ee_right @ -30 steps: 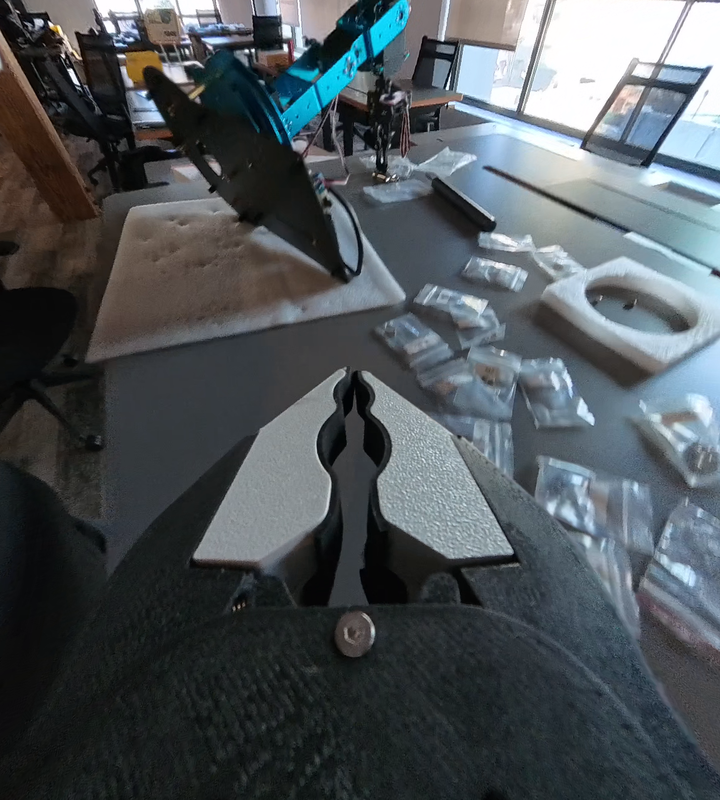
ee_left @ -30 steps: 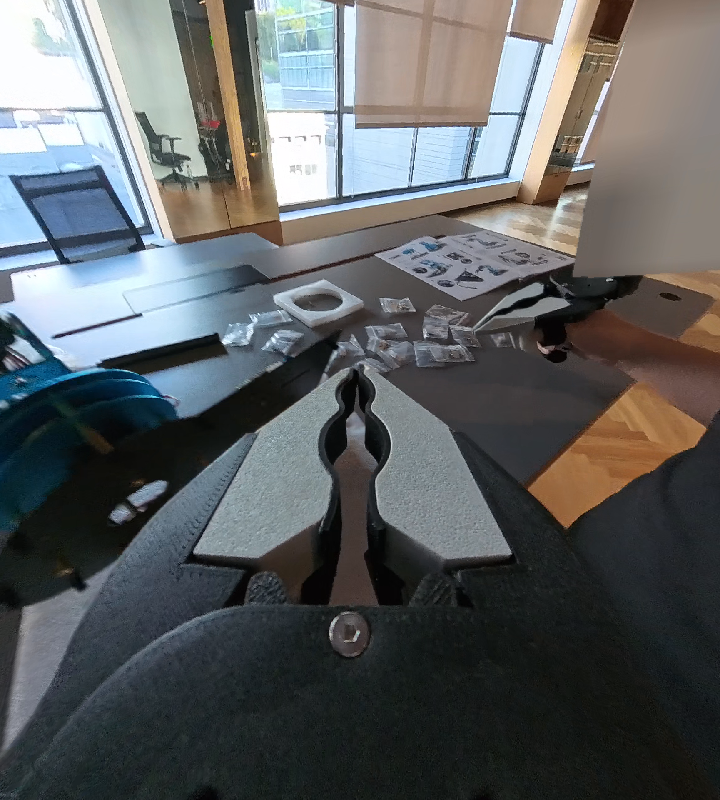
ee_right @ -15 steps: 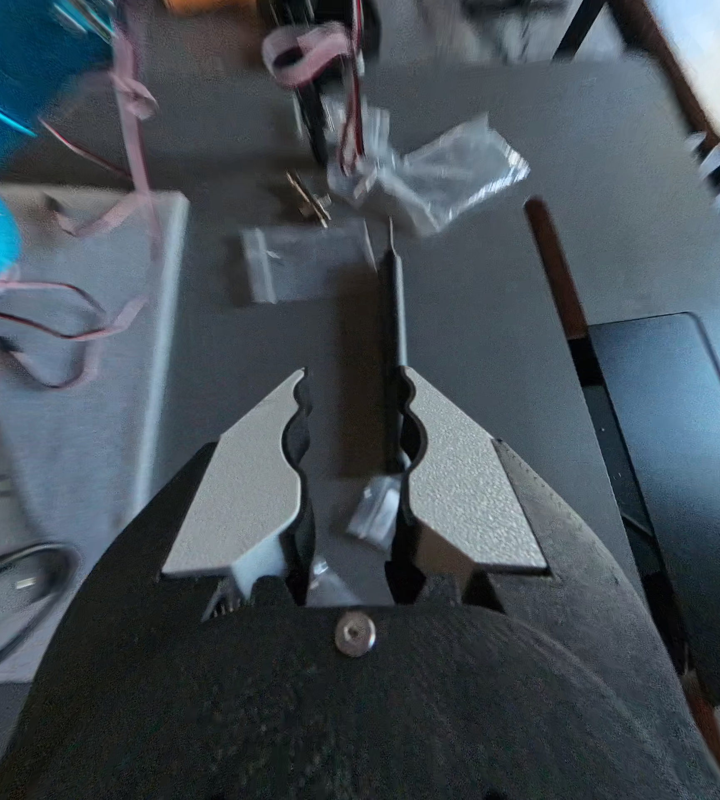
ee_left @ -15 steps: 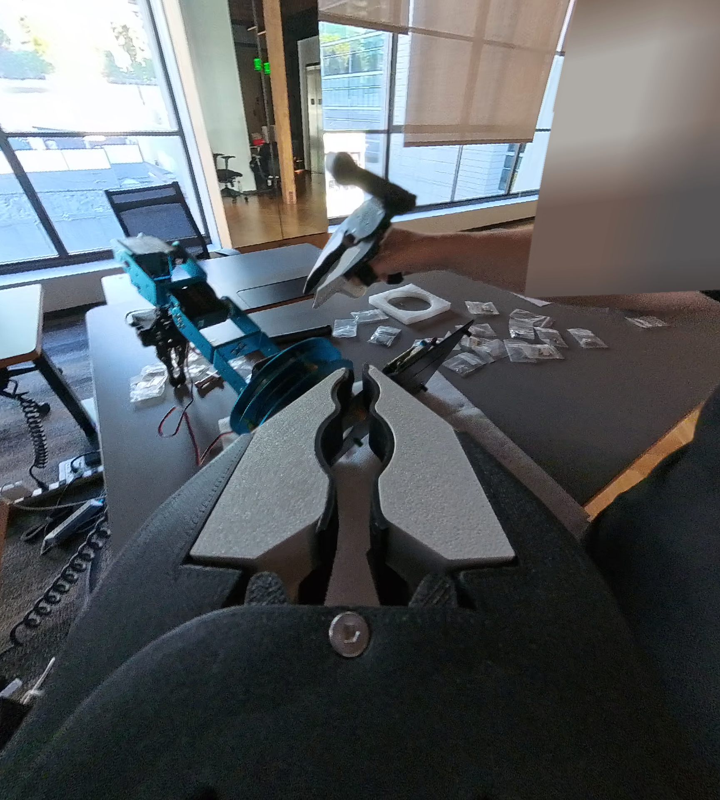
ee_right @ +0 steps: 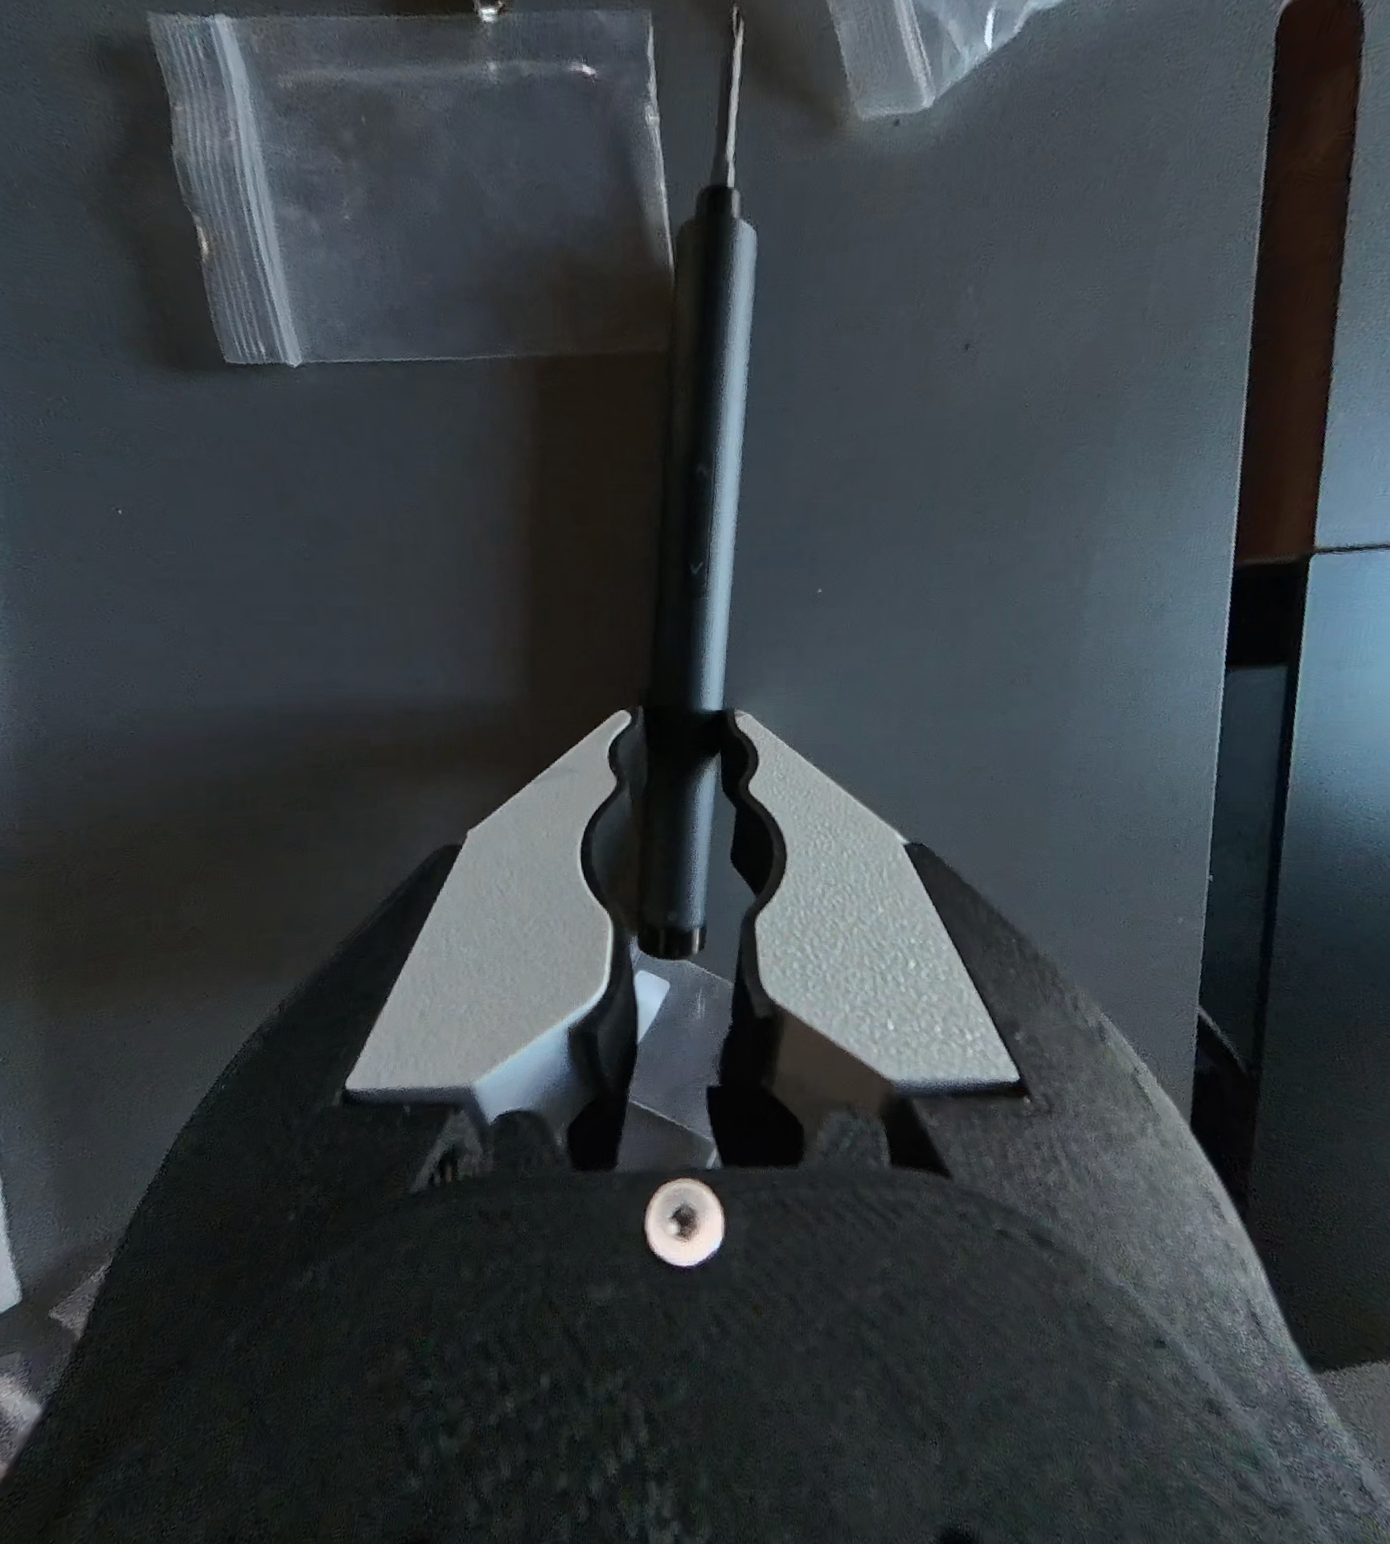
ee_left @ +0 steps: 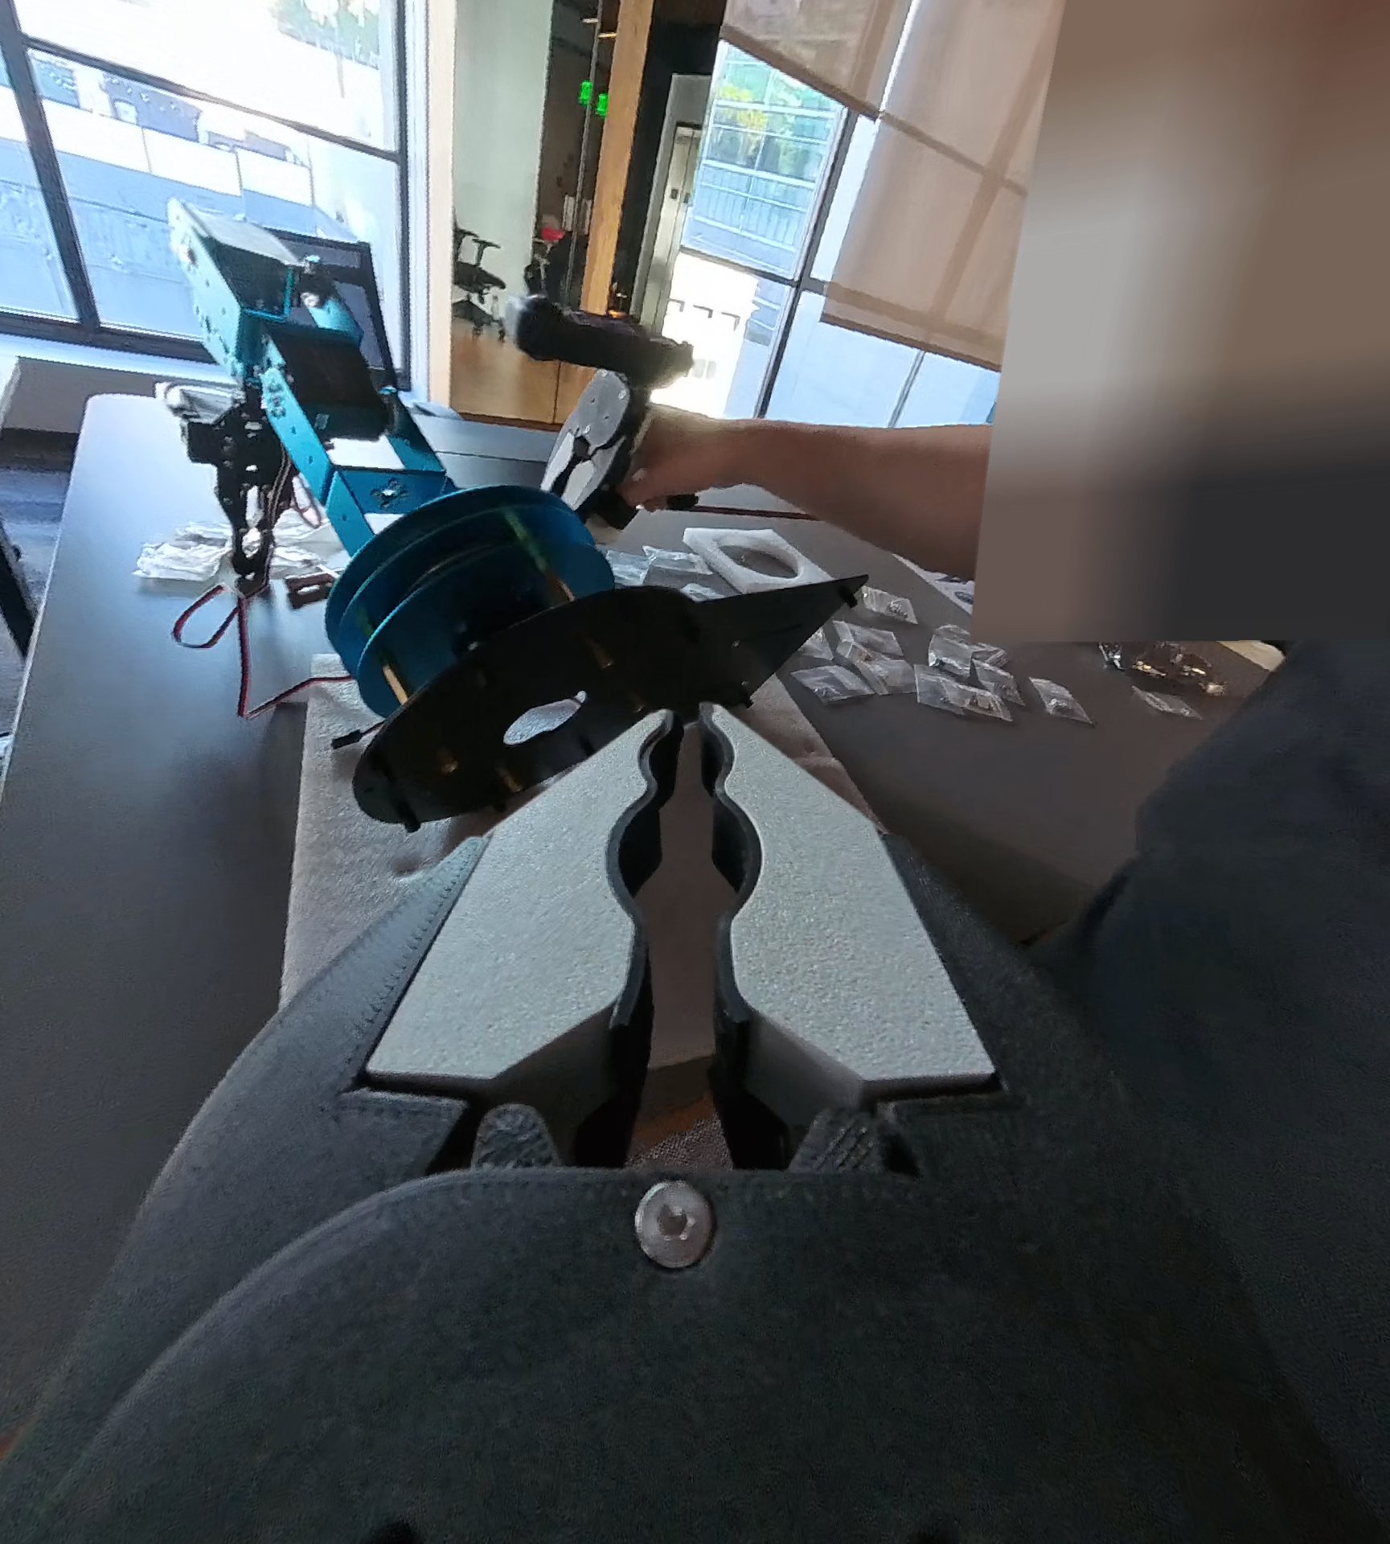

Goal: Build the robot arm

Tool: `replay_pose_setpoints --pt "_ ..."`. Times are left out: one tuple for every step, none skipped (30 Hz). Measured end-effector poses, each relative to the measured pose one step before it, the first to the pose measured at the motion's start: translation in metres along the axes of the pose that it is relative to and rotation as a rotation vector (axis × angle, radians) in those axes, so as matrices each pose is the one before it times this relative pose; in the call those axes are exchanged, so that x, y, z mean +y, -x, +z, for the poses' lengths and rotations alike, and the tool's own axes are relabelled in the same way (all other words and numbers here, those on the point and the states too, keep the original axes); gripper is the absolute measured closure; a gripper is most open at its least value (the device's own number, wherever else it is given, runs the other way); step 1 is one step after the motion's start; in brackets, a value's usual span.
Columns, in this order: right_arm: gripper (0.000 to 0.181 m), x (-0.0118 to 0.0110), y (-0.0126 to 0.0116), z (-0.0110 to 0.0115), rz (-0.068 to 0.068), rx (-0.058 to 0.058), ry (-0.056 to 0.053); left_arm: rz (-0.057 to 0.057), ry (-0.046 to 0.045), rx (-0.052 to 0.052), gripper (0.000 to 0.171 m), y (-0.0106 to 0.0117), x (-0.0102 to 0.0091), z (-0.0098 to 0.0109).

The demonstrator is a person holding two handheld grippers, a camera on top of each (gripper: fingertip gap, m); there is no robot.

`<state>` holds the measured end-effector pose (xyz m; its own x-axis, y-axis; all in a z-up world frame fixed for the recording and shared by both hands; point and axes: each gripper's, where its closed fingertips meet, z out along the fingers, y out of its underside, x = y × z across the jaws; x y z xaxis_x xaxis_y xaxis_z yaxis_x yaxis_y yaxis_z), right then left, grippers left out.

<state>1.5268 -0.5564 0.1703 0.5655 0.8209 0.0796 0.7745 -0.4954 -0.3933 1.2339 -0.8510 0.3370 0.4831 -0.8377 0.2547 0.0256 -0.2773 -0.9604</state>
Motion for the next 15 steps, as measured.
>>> replay_pose_setpoints --pt "0.166 -0.00022 -0.00098 0.0 0.009 0.0142 0.0055 0.001 0.00345 0.0209 0.169 -0.00195 -0.00107 0.00381" --pt "0.166 0.00015 -0.00288 -0.00067 -0.0139 0.0396 0.0 0.0042 0.0076 0.0243 0.169 -0.00251 -0.00111 0.0043" --pt "0.166 0.0011 -0.0031 -0.00194 -0.0462 0.0556 0.0032 0.0091 0.00757 0.0247 0.169 -0.00291 -0.00159 0.00466" --pt "0.166 0.00197 -0.00366 -0.00377 -0.0609 0.0697 0.0088 0.0146 0.0058 0.0247 0.169 -0.00342 -0.00201 0.00473" --pt "0.166 0.00323 -0.00475 -0.00563 -0.0595 0.0819 0.0174 0.0177 0.00921 0.0249 0.169 -0.0038 -0.00133 0.00482" --pt "0.165 0.00389 -0.00388 -0.00732 -0.054 0.076 0.02 0.0177 0.01269 0.0238 0.169 -0.00366 -0.00069 0.00473" --pt "0.165 0.00422 -0.00338 -0.00887 -0.0415 0.0725 0.0151 0.0165 0.01165 0.0237 0.168 -0.00356 -0.0002 0.00473" --pt "0.165 0.00547 -0.0033 -0.01006 -0.0312 0.0682 0.0131 0.0138 0.00885 0.0268 0.168 -0.00405 0.00019 0.00466" --pt "0.166 0.00624 -0.00312 -0.01136 -0.0237 0.0656 0.0088 0.0091 0.00692 0.0322 0.168 -0.00468 0.00067 0.00442" --pt "0.166 0.00673 -0.00282 -0.01222 -0.0236 0.0633 0.0035 0.0029 0.00602 0.0336 0.168 -0.00463 0.00142 0.00451" --pt "0.166 0.00852 -0.00233 -0.01271 -0.0243 0.0572 0.0123 -0.0022 0.0058 0.0335 0.168 -0.00415 0.00185 0.00443" --pt "0.166 0.00948 -0.00129 -0.01286 -0.0243 0.0464 0.0148 -0.005 0.00583 0.0339 0.168 -0.00395 0.00226 0.0045" --pt "0.166 0.00854 0.00018 -0.01379 -0.0285 0.0379 0.0071 -0.0063 0.00541 0.0327 0.168 -0.00361 0.00255 0.00456" --pt "0.166 0.00832 0.0009 -0.01434 -0.0361 0.0324 0.007 -0.0059 0.00525 0.0294 0.168 -0.0033 0.00253 0.0049" --pt "0.166 0.01028 0.00073 -0.01453 -0.0332 0.0317 0.0218 -0.0056 0.00713 0.0266 0.168 -0.00329 0.00279 0.0054"
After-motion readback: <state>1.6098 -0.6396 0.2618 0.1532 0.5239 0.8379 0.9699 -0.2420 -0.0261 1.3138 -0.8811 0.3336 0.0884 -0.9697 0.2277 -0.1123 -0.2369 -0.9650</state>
